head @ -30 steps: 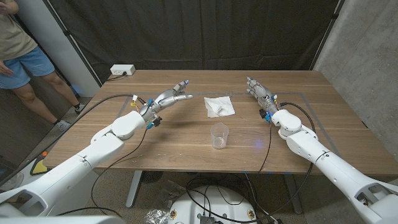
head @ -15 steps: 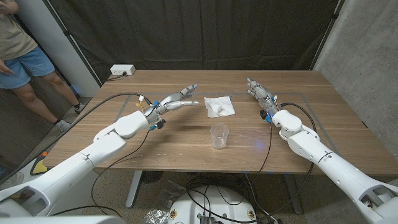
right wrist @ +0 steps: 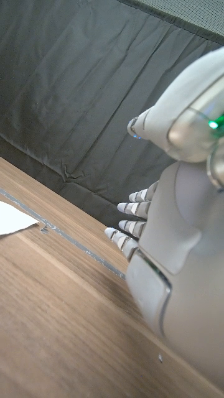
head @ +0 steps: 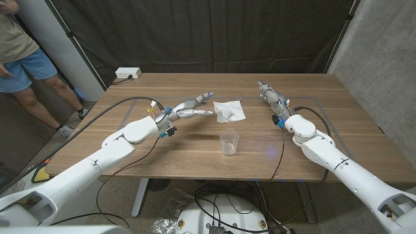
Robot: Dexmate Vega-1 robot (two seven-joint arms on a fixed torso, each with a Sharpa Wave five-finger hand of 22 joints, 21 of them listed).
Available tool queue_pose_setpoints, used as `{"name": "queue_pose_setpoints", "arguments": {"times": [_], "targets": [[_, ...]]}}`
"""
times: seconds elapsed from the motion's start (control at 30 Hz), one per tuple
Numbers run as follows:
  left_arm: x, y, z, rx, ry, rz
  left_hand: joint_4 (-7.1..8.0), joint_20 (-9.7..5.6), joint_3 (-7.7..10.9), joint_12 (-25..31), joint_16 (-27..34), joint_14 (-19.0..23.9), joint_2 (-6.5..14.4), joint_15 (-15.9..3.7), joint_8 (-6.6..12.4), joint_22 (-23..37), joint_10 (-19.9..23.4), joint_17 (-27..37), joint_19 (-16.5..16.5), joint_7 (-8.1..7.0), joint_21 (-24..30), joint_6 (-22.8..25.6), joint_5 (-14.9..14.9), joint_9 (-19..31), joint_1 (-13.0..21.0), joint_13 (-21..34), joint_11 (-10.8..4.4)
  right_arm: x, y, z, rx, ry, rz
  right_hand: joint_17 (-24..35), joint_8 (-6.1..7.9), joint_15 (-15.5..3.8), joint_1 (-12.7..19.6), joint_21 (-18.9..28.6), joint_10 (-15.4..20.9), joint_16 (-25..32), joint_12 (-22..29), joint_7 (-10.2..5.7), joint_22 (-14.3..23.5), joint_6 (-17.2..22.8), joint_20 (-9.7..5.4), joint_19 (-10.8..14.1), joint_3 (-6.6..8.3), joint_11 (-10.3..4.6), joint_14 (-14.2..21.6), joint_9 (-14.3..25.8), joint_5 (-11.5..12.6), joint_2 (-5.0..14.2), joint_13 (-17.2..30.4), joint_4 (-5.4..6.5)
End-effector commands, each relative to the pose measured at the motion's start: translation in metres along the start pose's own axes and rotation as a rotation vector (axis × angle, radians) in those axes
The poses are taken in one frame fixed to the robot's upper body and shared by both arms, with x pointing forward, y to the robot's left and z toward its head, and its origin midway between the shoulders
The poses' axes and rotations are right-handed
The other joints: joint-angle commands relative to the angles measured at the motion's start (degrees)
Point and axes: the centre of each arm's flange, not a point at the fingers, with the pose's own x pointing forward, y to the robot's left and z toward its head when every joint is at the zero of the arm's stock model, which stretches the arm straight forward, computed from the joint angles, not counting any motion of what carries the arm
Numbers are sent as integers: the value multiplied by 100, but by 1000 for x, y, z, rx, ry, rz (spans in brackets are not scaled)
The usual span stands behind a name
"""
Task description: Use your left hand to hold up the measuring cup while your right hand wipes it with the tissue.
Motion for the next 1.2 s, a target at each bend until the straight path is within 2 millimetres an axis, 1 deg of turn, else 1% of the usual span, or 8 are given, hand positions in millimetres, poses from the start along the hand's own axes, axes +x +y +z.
{"name": "queue_pose_setpoints", "arguments": {"times": [0.03, 0.37, 0.5, 0.6, 0.77, 0.97, 1.1, 1.2], "targets": [[3, -15, 10, 18, -21, -91, 3, 45, -49, 2, -15, -448, -16, 36, 27, 32, -984, 21, -182, 62, -36, -1473, 48, 27, -10, 29, 34, 2, 5, 1, -28, 14, 8, 24, 14, 16, 9, -28, 42, 23, 12, 13, 21, 3, 24, 10, -19, -1, 10, 27, 32, -61, 30, -2], [4, -28, 17, 38, -26, -168, -4, 43, -191, -17, -31, -531, -5, 75, -10, 36, -1057, 27, -194, 31, -55, -1599, 105, 36, -2, 36, 95, 0, 10, 1, -39, 19, 18, 24, 13, 14, -1, -40, 58, 19, 16, 17, 21, -1, 25, 11, -33, 0, 1, 27, 39, -65, 30, -7], [6, -34, 20, 62, -10, -215, -10, 28, -325, -57, -72, -709, 19, 119, -51, 42, -1207, 32, -276, -51, -100, -1771, 170, 43, 35, 44, 150, -2, 11, 1, -43, 21, 20, 24, 13, 12, -4, -44, 47, 20, 11, 13, 22, -1, 27, 9, -37, 1, 2, 28, 41, -66, 30, -8], [6, -37, 21, 68, -5, -236, -10, 12, -360, -64, -80, -760, 27, 130, -47, 44, -1242, 33, -295, -66, -111, -1785, 188, 45, 47, 46, 153, -4, 11, 2, -44, 23, 21, 24, 13, 13, -6, -49, 50, 19, 11, 12, 22, -1, 23, 4, -40, 0, 0, 28, 43, -66, 30, -9], [7, -43, 25, 91, -2, -266, -11, 44, -398, -60, -72, -774, 35, 157, -33, 46, -1253, 34, -300, -30, -117, -1775, 211, 47, 64, 48, 197, -6, 13, 2, -48, 23, 25, 23, 12, 22, -10, -54, 39, 17, 6, 18, 22, -4, 24, 3, -45, 0, -6, 28, 45, -65, 30, -10], [10, -49, 27, 119, -6, -292, -23, 133, -489, -36, -31, -727, 49, 222, 2, 48, -1242, 34, -243, 69, -106, -1737, 296, 51, 133, 53, 267, -9, 13, 4, -58, 17, 23, 23, 11, 19, -14, -60, 42, 16, 6, 22, 23, -6, 21, 4, -47, 4, -11, 28, 48, -55, 30, -10], [12, -56, 28, 140, -8, -308, -29, 134, -520, -28, -16, -703, 54, 214, 21, 48, -1237, 34, -222, 87, -102, -1703, 332, 52, 165, 54, 260, -12, 11, 5, -61, 17, 18, 23, 11, 19, -15, -64, 42, 16, 5, 18, 24, -8, 21, 6, -47, 4, -12, 29, 49, -45, 30, -10], [14, -60, 27, 149, -10, -314, -35, 96, -553, -15, 2, -666, 66, 182, 29, 49, -1222, 33, -196, 64, -97, -1698, 371, 54, 211, 55, 212, -13, 10, 5, -60, 19, 12, 23, 11, 19, -16, -67, 38, 16, 3, 24, 24, -8, 21, 3, -48, 4, -15, 29, 49, -41, 31, -10]]}}
